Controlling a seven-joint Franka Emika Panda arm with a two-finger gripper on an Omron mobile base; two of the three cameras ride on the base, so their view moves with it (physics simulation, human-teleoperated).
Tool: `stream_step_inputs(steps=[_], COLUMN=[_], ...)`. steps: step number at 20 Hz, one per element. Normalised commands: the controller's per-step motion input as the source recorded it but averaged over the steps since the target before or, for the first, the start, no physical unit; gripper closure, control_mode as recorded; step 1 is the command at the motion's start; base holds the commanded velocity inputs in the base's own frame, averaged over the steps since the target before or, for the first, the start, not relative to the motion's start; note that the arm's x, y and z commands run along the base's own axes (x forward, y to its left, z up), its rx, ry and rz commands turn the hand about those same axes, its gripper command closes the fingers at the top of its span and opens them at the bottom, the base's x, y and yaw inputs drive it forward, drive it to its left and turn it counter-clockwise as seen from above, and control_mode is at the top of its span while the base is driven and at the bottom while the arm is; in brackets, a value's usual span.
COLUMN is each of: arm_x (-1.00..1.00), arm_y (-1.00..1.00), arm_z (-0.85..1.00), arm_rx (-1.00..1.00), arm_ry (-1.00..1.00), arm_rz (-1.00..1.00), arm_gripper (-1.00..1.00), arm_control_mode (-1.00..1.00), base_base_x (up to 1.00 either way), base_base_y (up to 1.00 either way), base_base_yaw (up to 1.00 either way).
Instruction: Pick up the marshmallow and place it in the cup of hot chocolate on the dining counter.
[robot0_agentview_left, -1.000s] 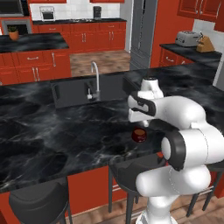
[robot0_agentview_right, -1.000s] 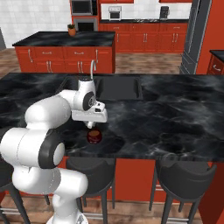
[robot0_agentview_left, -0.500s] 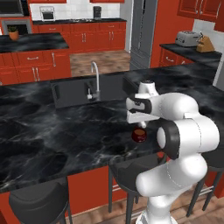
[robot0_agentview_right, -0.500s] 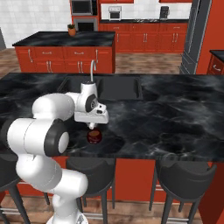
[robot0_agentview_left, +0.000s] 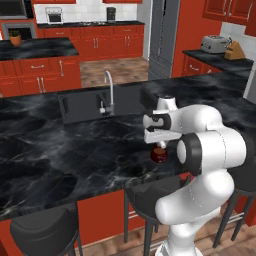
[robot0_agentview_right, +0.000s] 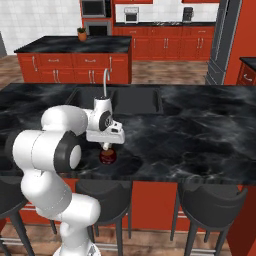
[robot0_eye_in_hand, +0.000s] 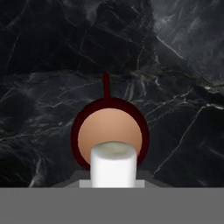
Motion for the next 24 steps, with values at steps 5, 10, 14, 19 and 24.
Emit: stream_step_inputs(steps=[5,10,14,19,24], arm_x=[0.1,0.19,0.09,0.02,0.0], arm_y=[0.0,0.0,0.0,0.0,0.0], arm_z=[-0.26,-0.22,-0.15,-0.09,0.0], arm_rx=[0.0,0.0,0.0,0.0,0.0], arm_ry=[0.0,0.0,0.02,0.0,0.0], arm_rz=[0.0,0.0,0.0,0.0,0.0], arm_gripper=[1.0,1.0,1.0,-1.0,-1.0], arm_control_mode=[-1.0,-1.0,-1.0,-1.0,-1.0], base_base_x=[0.0,0.0,0.0,0.0,0.0], base_base_y=[0.0,0.0,0.0,0.0,0.0], base_base_yaw=[0.0,0.0,0.0,0.0,0.0])
